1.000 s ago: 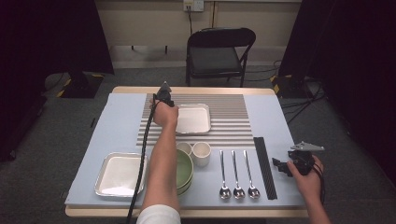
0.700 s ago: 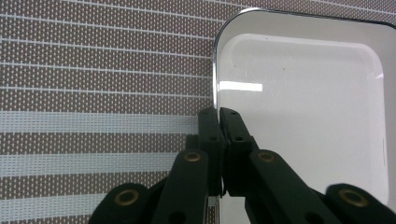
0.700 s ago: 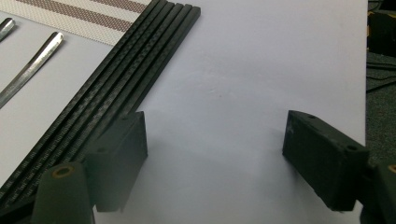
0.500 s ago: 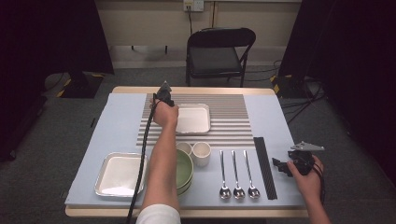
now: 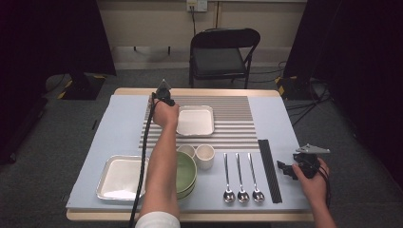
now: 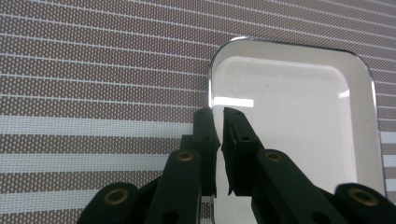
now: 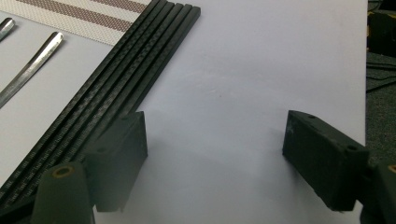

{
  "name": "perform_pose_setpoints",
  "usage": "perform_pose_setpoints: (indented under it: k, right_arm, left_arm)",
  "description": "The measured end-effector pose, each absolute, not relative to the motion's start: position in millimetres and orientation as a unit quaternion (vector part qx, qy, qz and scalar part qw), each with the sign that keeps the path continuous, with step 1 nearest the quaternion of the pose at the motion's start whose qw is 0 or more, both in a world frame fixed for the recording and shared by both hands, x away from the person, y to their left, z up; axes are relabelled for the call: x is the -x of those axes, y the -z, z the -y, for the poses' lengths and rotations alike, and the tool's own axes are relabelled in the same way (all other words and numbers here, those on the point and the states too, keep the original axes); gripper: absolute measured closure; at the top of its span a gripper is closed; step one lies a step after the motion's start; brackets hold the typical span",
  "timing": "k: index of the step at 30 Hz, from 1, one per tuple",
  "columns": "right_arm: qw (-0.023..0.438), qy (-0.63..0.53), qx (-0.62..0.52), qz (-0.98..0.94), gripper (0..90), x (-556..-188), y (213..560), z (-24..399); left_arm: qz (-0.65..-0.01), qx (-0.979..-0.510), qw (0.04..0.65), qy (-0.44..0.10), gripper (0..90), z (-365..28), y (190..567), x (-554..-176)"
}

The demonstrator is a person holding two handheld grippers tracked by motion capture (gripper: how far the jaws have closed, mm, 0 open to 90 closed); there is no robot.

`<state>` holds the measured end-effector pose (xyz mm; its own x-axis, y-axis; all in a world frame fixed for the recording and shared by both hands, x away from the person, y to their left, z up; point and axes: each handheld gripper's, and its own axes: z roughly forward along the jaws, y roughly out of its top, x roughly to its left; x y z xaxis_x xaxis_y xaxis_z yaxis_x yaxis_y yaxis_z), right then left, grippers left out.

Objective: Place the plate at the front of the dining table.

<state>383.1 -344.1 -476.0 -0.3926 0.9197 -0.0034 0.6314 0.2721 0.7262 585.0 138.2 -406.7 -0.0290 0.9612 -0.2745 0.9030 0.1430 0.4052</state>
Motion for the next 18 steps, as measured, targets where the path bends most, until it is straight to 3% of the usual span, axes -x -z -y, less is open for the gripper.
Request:
perform_pose_setpoints:
  k: [18]
  right_arm:
    - [0.219,-0.329,-0.506,-0.767,21.0,-383.0,476.0,344.1]
  left_arm:
    - [-0.709,-0.644,0.279,-0.069,75.5,-146.5,391.1,-575.3]
